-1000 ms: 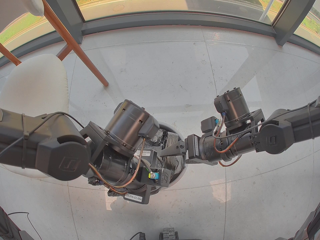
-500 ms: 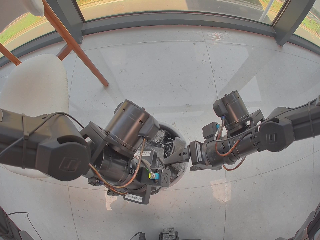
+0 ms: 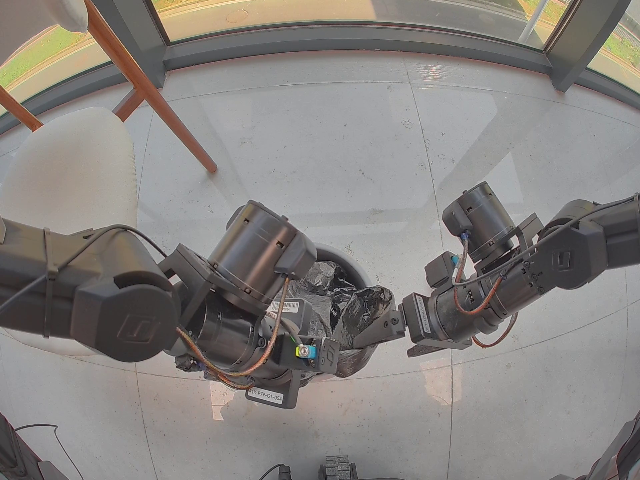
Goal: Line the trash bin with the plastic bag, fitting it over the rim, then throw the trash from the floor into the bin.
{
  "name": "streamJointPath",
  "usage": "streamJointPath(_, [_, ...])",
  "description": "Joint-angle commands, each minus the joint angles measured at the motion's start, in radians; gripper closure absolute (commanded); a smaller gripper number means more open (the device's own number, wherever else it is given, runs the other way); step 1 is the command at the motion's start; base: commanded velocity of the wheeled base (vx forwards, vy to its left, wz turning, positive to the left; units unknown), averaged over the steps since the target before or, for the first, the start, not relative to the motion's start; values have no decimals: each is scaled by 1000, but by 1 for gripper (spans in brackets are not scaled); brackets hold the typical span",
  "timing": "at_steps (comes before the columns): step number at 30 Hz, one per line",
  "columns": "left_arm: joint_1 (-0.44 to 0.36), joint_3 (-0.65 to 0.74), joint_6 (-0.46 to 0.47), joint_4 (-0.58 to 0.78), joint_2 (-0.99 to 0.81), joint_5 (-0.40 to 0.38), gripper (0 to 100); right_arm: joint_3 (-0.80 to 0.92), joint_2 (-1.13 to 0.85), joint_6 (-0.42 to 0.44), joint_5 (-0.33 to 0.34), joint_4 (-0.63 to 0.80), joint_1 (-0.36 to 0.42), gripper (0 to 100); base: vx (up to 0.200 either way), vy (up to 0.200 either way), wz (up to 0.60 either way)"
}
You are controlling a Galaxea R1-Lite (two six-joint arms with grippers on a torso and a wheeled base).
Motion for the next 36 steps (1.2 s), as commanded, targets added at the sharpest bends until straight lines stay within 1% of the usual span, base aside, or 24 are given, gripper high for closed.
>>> streamJointPath(1, [3,-4,-1,0,-3,1,100,1,-33,-20,-1,32,-13,0,0,0,0])
streamJointPath(6, [5,-7,-15,0,-8,-1,100,1,-30,-20,-2,43,-29,0,0,0,0])
streamJointPath(8, [3,-8,-56,-2,-20,9,100,-1,-22,-21,-13,43,-37,0,0,0,0])
streamJointPath(13, [6,-2,-66,0,-36,24,100,4,5,-21,-22,49,-37,0,0,0,0])
streamJointPath(17, [8,-2,-67,0,-46,24,100,2,19,-23,-28,90,-39,0,0,0,0])
streamJointPath(21, [8,-11,-73,-3,-48,24,100,-28,58,-58,-28,95,-65,0,0,0,0])
streamJointPath(24, [8,-10,-83,-3,-50,24,100,-82,91,-58,-30,96,-72,0,0,0,0])
streamJointPath(30, [8,-10,-83,-3,-48,24,100,-165,134,-50,-25,98,-71,0,0,0,0])
streamJointPath(36, [6,-7,-83,-3,-50,22,100,-212,179,-46,-21,99,-49,0,0,0,0])
